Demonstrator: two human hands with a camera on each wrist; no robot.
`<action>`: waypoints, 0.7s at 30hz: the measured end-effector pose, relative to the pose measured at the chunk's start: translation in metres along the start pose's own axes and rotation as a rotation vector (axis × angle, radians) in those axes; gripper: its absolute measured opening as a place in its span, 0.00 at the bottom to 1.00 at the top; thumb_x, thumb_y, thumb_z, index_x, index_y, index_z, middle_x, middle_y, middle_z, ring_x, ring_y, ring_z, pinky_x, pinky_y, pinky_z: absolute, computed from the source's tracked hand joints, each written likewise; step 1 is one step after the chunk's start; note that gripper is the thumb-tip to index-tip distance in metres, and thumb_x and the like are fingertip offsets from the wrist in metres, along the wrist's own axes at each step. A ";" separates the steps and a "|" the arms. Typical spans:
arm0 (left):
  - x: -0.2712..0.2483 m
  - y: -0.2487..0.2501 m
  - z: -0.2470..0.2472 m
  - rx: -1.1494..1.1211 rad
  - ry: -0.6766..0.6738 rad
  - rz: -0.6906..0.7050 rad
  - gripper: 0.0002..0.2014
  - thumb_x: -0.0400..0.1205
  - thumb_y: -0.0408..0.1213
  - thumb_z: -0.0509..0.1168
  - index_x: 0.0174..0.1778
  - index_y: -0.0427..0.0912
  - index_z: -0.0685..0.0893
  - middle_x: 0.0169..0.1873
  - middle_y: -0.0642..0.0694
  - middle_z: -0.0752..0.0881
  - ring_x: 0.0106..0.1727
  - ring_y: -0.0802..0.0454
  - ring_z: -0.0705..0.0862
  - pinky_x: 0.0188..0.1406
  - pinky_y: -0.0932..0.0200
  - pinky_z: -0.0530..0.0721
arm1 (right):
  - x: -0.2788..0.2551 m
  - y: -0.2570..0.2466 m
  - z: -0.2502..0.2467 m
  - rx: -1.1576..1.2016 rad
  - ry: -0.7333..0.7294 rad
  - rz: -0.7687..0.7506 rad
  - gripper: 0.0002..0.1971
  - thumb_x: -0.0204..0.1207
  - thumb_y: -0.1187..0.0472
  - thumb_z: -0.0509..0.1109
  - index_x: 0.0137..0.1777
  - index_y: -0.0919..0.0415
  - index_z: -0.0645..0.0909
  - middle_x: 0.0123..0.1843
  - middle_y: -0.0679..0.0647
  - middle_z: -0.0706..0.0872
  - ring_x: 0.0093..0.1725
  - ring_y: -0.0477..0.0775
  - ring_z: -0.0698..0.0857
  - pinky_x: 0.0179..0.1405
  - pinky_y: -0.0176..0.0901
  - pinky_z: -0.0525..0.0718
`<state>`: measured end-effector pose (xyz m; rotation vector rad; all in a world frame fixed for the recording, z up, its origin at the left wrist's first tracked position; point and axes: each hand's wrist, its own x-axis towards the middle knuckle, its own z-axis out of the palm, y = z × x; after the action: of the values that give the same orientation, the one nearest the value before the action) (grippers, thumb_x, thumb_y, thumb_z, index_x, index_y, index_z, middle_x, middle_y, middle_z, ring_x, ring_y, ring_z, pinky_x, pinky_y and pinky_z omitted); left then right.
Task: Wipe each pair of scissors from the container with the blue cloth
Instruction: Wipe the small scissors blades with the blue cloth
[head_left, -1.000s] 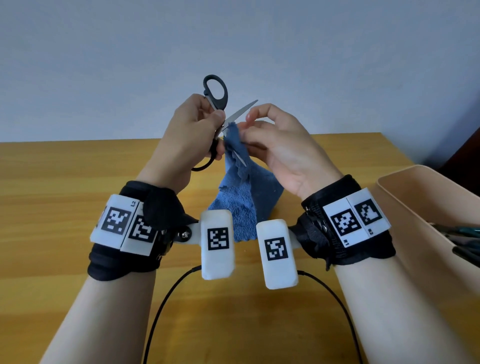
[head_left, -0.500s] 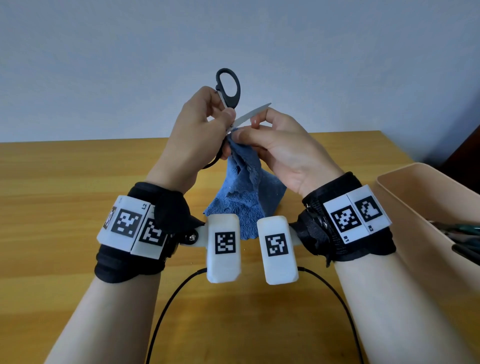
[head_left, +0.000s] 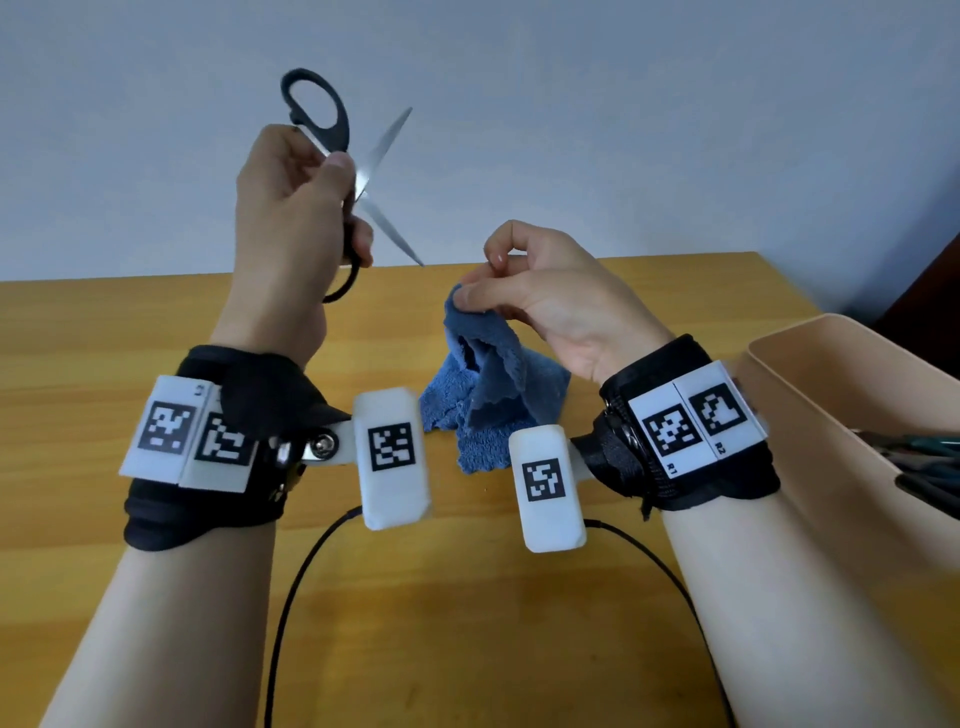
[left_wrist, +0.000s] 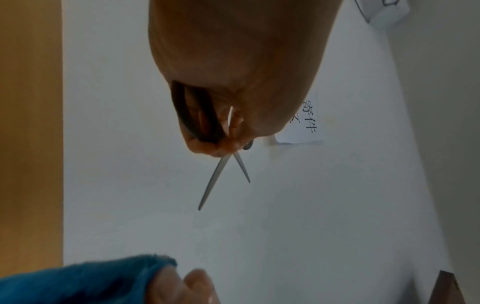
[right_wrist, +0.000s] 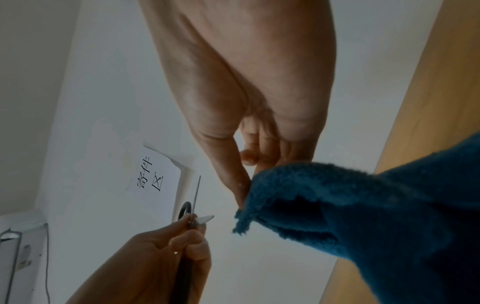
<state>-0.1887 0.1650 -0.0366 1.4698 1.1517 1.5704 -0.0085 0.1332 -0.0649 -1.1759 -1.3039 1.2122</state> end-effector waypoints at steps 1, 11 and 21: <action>0.001 -0.001 -0.003 0.004 -0.001 -0.015 0.09 0.88 0.32 0.58 0.42 0.46 0.70 0.38 0.49 0.75 0.22 0.55 0.75 0.28 0.58 0.79 | 0.001 0.001 0.000 0.014 0.011 -0.006 0.20 0.71 0.78 0.76 0.38 0.58 0.69 0.38 0.56 0.90 0.39 0.56 0.86 0.43 0.43 0.84; -0.011 -0.007 0.022 0.158 -0.273 0.016 0.12 0.88 0.30 0.60 0.41 0.46 0.69 0.35 0.46 0.75 0.17 0.53 0.76 0.20 0.64 0.73 | 0.007 0.005 0.012 0.306 0.130 -0.112 0.19 0.75 0.76 0.74 0.38 0.57 0.68 0.47 0.70 0.87 0.46 0.63 0.83 0.47 0.49 0.81; -0.014 -0.005 0.026 0.195 -0.240 0.066 0.12 0.87 0.30 0.60 0.40 0.47 0.70 0.33 0.49 0.78 0.17 0.54 0.76 0.20 0.62 0.75 | 0.005 0.003 0.019 0.199 0.060 -0.120 0.19 0.72 0.73 0.76 0.42 0.58 0.66 0.44 0.77 0.88 0.45 0.69 0.88 0.59 0.68 0.83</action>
<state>-0.1613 0.1579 -0.0472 1.7861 1.1501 1.3088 -0.0274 0.1367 -0.0682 -0.9706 -1.1636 1.1803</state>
